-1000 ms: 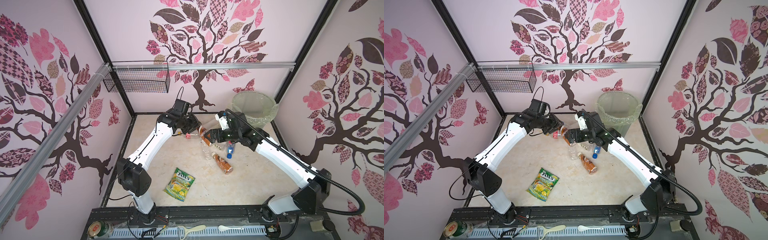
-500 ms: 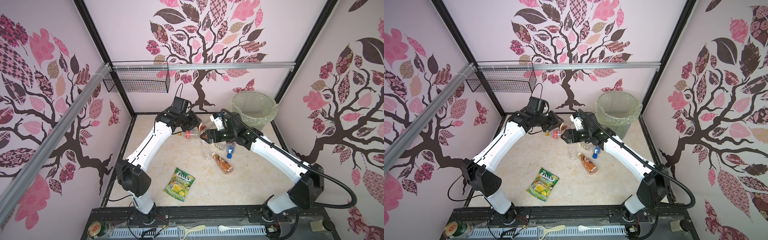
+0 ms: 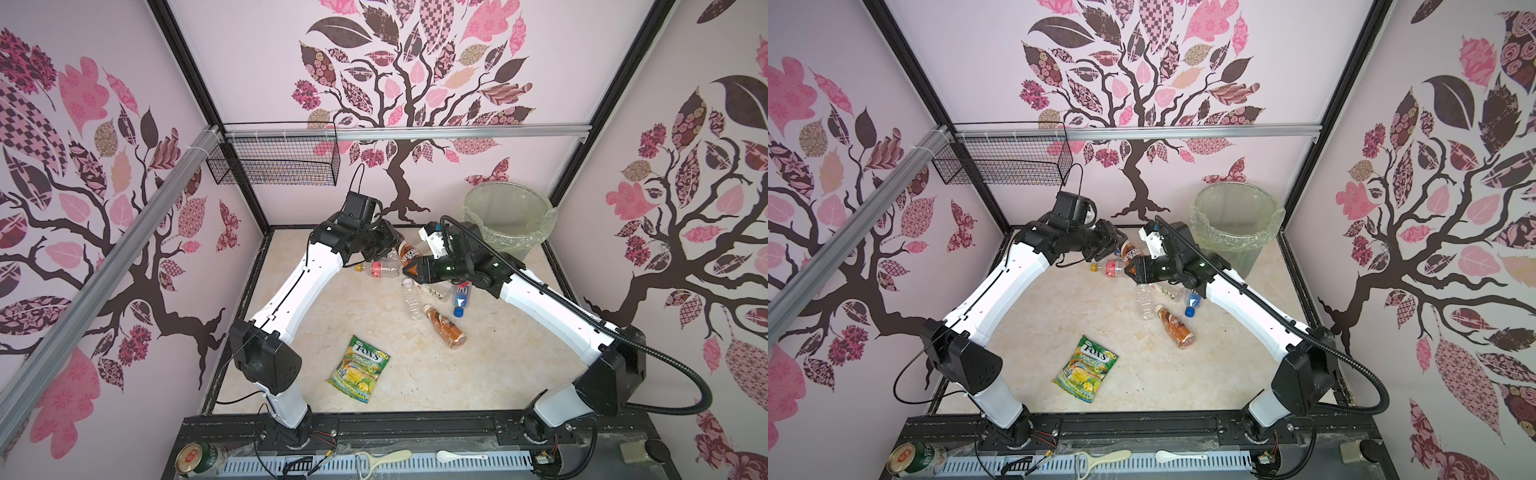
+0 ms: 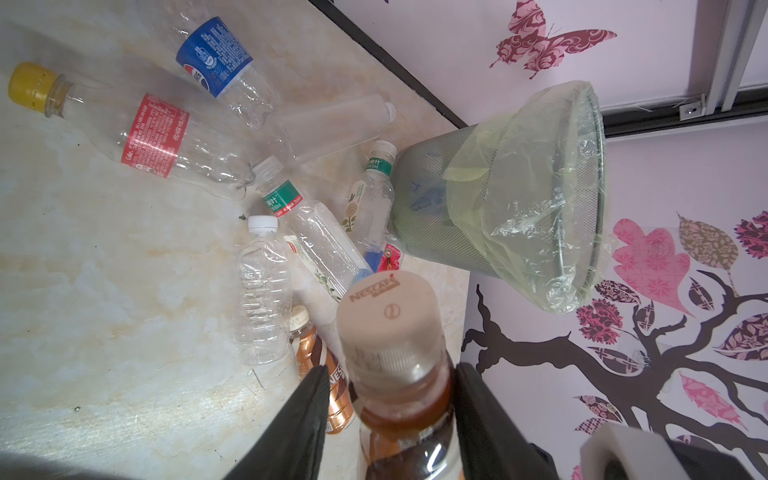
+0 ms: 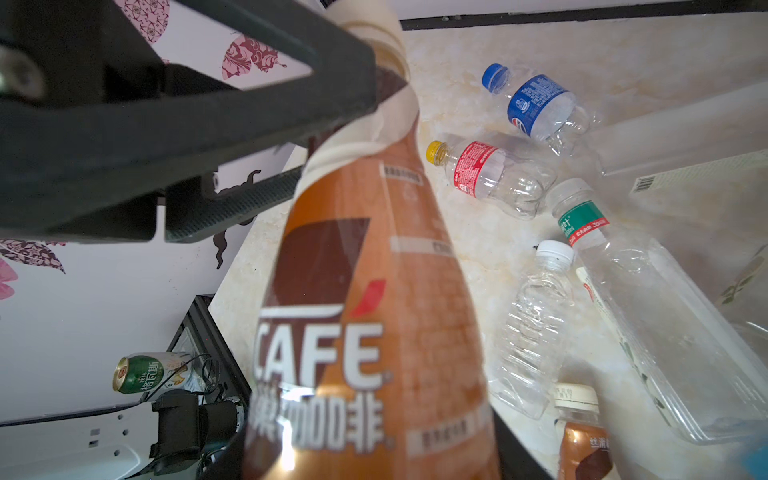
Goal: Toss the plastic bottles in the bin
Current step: 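Grasp the Nescafé bottle body with the right gripper while the left releases, then raise the Nescafé bottle high over the bin with the right gripper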
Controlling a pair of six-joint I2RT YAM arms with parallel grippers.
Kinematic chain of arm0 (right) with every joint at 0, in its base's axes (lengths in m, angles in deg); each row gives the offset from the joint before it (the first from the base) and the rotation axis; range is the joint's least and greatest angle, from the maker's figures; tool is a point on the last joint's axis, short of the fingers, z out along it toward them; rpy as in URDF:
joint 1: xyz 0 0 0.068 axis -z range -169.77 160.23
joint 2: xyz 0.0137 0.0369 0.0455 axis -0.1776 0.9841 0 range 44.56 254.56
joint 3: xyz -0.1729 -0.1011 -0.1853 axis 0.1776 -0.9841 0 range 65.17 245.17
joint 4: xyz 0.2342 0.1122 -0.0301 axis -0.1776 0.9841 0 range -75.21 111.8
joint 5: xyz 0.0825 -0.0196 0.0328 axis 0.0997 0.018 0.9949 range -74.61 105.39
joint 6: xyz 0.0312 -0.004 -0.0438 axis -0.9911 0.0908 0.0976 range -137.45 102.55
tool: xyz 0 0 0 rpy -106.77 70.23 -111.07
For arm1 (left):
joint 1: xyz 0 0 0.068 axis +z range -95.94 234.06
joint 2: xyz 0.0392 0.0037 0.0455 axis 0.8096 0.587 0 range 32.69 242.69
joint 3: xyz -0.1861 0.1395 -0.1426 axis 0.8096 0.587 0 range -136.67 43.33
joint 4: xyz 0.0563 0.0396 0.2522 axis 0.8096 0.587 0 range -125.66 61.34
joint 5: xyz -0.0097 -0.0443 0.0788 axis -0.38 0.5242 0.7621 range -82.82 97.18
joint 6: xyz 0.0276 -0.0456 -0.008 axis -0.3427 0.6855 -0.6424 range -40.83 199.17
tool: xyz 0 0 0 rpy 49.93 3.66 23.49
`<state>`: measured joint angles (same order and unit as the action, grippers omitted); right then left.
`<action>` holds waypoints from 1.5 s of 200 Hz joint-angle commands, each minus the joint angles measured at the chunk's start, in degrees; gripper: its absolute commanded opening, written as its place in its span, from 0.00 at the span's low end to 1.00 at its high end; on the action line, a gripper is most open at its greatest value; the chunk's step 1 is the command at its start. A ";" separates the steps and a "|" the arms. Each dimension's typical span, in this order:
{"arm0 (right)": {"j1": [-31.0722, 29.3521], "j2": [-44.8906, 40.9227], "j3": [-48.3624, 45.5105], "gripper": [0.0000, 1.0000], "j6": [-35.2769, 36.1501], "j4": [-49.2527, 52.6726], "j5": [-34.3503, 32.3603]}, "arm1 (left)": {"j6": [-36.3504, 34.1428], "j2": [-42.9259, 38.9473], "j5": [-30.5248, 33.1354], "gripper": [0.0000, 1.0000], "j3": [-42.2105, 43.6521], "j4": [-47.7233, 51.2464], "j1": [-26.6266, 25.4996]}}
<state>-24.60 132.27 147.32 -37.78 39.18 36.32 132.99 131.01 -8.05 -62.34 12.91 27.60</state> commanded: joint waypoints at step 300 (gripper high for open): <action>21.93 0.53 29.26 0.54 10.31 8.48 -48.17 | 4.24 -1.18 -2.53 0.98 -16.41 -11.12 -3.29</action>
<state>-11.07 129.36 182.36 -18.72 42.06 -16.64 136.53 130.03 -9.64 -78.62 3.06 24.39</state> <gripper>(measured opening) 0.536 0.983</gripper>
